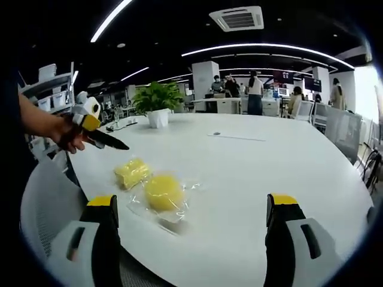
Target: Compare the silicone blocks by pressing each to a similar depth, holding the contact briefly, and releasing to observe deformation and rebound differences across the visible hardness samples.
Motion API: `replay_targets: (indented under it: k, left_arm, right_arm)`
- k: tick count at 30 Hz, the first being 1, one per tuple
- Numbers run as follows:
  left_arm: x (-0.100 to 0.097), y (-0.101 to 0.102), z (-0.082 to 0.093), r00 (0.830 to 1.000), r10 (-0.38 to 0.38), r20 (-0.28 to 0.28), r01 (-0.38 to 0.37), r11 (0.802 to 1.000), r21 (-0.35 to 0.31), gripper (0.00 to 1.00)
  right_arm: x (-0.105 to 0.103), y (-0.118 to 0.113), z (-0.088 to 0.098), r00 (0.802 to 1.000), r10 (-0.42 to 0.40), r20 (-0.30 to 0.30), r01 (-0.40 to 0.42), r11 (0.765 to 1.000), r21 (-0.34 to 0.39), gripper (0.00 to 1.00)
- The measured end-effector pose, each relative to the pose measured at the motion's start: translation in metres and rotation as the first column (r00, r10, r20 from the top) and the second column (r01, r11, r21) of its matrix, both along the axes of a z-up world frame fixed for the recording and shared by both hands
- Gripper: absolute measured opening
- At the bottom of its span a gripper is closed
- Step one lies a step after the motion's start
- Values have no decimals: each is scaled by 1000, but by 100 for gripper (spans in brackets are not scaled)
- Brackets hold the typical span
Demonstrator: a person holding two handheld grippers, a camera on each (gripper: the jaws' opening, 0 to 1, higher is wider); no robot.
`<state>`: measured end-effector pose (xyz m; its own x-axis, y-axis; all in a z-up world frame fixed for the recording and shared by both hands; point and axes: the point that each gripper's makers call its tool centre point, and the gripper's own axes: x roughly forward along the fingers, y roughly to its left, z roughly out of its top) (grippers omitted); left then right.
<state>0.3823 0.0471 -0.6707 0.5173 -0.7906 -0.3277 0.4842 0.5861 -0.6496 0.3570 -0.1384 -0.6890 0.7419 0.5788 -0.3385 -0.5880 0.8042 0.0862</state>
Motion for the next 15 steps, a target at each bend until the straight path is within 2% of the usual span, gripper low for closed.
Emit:
replay_targets:
  k: [2, 9, 13, 15]
  left_arm:
    - [-3, -13, -4, 1000, -21, -10, 21, 1000, 17, 99]
    - [0, -25, -35, 994, -24, -106, 34, 995, 94, 99]
    - [1, -34, -36, 992, -33, -124, 44, 996, 83, 99]
    - [2, -35, -44, 987, -28, -156, 43, 995, 93, 100]
  right_arm:
    - [1, 0, 2, 1000, 10, 3, -10, 1000, -2, 97]
    - [-3, -4, 2, 999, 28, -16, -28, 1000, 3, 97]
    - [-7, -8, 1, 999, 27, -26, -27, 1000, 4, 97]
    - [-7, -9, 0, 999, 27, -28, -27, 1000, 3, 97]
